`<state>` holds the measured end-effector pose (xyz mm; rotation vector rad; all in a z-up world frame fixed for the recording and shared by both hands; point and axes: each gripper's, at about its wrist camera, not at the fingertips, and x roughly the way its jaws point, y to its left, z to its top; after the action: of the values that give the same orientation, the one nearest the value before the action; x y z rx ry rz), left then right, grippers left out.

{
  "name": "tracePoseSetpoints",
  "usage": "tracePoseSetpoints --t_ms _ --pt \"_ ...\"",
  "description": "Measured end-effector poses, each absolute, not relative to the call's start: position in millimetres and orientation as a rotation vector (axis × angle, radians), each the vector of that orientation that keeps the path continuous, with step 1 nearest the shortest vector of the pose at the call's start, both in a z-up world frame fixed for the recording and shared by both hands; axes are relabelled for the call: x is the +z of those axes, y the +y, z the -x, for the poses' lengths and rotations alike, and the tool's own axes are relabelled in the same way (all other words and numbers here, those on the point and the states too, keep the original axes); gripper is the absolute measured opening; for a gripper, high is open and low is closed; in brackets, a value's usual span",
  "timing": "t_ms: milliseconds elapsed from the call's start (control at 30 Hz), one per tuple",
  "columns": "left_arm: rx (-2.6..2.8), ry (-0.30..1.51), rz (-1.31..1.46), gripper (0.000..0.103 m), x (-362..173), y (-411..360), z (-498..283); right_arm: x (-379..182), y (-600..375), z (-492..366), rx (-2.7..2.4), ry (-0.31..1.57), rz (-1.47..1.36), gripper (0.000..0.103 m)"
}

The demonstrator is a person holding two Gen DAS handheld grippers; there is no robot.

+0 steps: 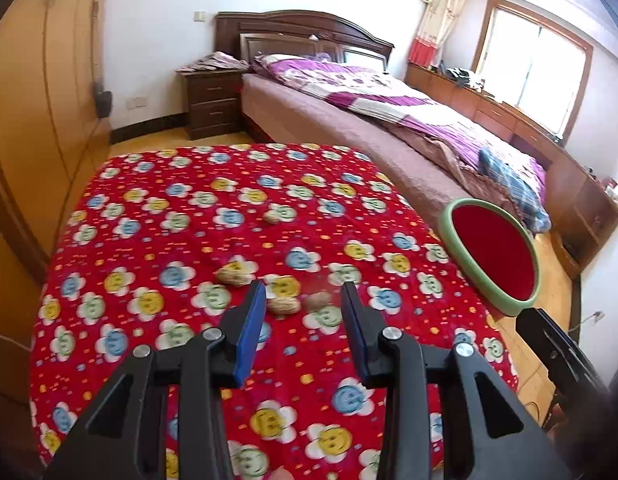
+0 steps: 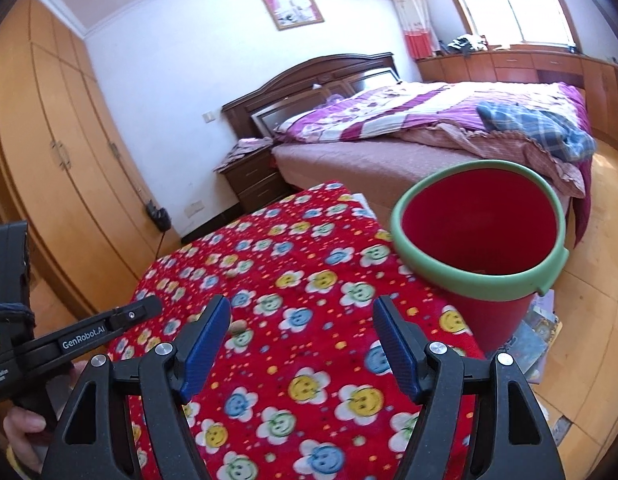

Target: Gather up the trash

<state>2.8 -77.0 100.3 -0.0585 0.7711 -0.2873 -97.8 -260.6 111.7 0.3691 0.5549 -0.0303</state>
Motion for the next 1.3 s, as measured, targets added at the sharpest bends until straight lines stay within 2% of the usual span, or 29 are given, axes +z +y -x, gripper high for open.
tracePoseSetpoints --t_ms 467,1300 --pt "-0.162 0.729 0.053 0.039 99 -41 19 104 -234 101 0.007 0.583 -0.347 0.075" --pt "-0.116 0.709 0.040 0.039 98 -33 27 104 -228 102 0.021 0.593 -0.342 0.075"
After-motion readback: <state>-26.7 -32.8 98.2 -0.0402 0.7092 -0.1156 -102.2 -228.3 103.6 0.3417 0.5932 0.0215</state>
